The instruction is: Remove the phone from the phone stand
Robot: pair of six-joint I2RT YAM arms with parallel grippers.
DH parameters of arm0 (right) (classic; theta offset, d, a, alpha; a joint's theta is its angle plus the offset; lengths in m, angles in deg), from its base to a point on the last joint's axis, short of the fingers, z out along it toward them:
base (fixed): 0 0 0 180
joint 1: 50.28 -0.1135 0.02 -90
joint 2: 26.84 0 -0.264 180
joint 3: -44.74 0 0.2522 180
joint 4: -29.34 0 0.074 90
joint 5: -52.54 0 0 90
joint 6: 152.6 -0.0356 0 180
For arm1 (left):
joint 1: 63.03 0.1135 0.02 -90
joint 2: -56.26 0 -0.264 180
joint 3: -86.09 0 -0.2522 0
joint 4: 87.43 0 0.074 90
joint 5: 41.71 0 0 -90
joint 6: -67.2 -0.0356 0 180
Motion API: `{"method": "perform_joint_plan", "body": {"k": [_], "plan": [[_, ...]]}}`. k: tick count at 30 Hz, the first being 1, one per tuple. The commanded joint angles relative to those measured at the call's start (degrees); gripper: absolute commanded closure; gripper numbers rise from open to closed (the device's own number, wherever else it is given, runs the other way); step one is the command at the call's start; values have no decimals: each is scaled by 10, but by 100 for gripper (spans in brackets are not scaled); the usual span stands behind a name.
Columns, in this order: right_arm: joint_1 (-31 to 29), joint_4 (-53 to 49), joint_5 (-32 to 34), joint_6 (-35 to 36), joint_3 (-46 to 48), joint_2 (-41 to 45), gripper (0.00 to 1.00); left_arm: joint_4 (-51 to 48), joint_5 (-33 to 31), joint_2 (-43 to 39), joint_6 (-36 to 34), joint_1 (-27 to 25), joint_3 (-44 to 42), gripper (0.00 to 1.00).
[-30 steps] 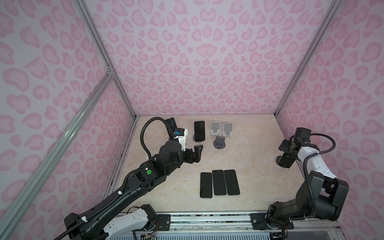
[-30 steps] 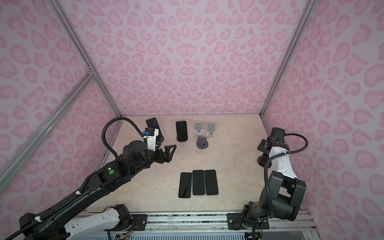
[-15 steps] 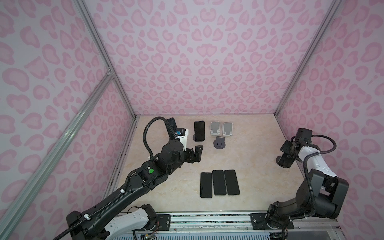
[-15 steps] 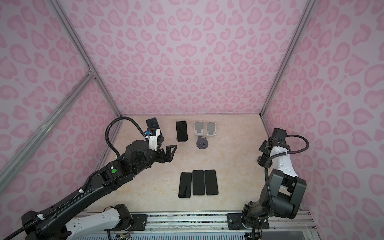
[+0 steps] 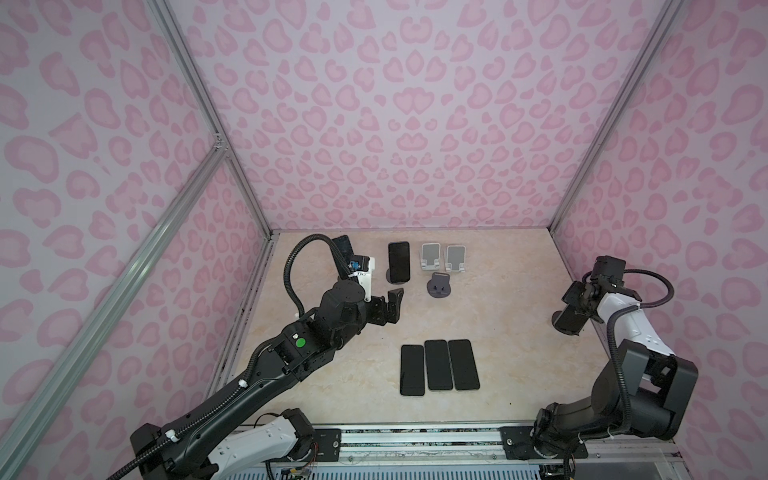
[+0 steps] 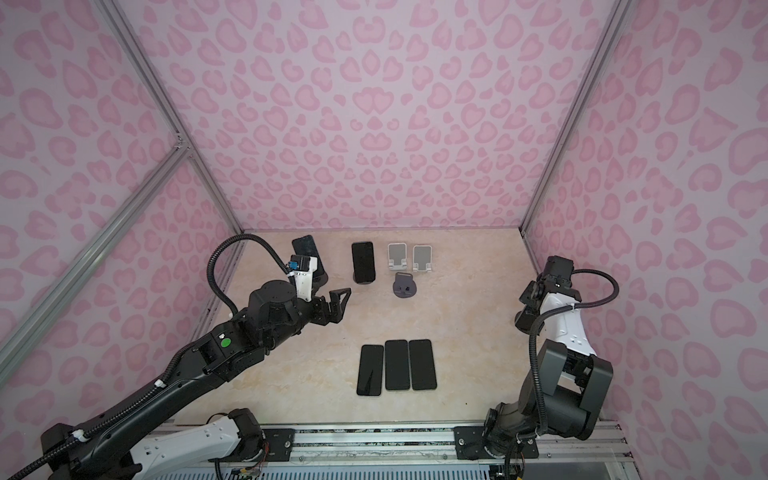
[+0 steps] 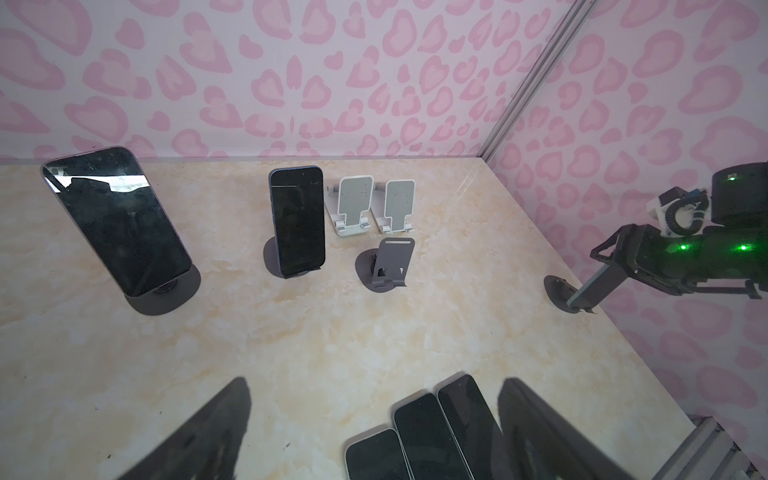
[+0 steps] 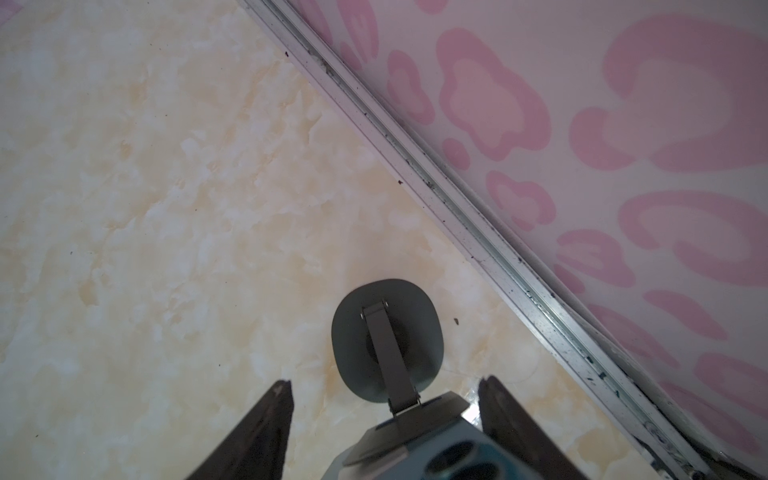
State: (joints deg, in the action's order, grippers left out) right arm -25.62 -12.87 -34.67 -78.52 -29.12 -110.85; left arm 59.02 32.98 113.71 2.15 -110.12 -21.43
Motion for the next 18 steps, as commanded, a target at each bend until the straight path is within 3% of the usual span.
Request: {"method": "perform_joint_plan", "body": {"k": [1, 14, 18], "plan": [[-5, 11, 5, -5, 2, 7, 33, 12, -12, -4, -10, 0, -1, 4], [-23, 7, 16, -2, -2, 20, 36, 12, -18, -7, -16, 1, -1, 4], [-23, 4, 14, 0, 0, 22, 29, 13, -16, -7, -15, 1, -2, 4]]}}
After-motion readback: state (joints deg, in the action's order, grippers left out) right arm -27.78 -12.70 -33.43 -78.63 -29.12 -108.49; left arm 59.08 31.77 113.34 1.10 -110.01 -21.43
